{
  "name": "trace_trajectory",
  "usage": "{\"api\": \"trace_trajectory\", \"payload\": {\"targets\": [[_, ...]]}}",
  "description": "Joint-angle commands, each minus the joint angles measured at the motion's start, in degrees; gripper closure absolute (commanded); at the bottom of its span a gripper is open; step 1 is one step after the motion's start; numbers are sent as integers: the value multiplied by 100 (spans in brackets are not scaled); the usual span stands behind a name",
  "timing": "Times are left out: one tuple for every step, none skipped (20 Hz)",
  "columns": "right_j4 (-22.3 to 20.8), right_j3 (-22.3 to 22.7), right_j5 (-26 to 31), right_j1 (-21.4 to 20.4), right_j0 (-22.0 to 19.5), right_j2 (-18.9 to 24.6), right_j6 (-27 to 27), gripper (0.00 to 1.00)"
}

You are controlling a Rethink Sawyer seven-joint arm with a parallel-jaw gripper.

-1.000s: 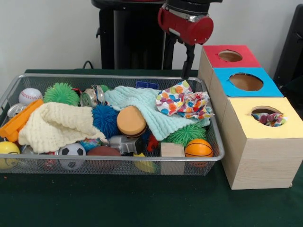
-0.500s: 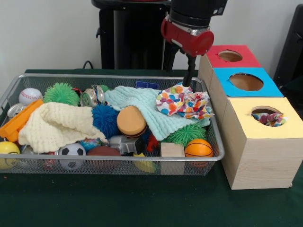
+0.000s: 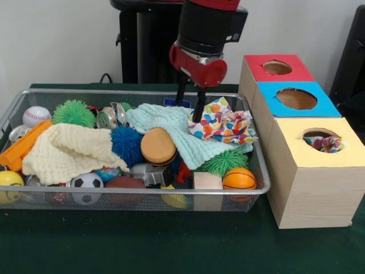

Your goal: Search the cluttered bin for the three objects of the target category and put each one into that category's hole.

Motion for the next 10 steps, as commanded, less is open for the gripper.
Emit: {"api": "trace_trajectory", "payload": {"targets": [[447, 609, -272, 214, -150, 537, 906, 0], [517, 605, -180, 173, -93, 540, 950, 0], [596, 581, -34, 129, -14, 510, 995, 0], [675, 556, 113, 84, 65, 480, 1040, 0], [754, 532, 260, 39, 144, 450, 1086, 0], [833, 508, 407, -5, 222, 421, 1131, 0], [887, 506, 484, -31, 260, 392, 1140, 0], [928, 484, 539, -39, 282, 367, 1137, 0], [968, 463, 595, -48, 304, 342, 1134, 0], [1017, 453, 635, -51, 334, 319, 1144, 0]]}}
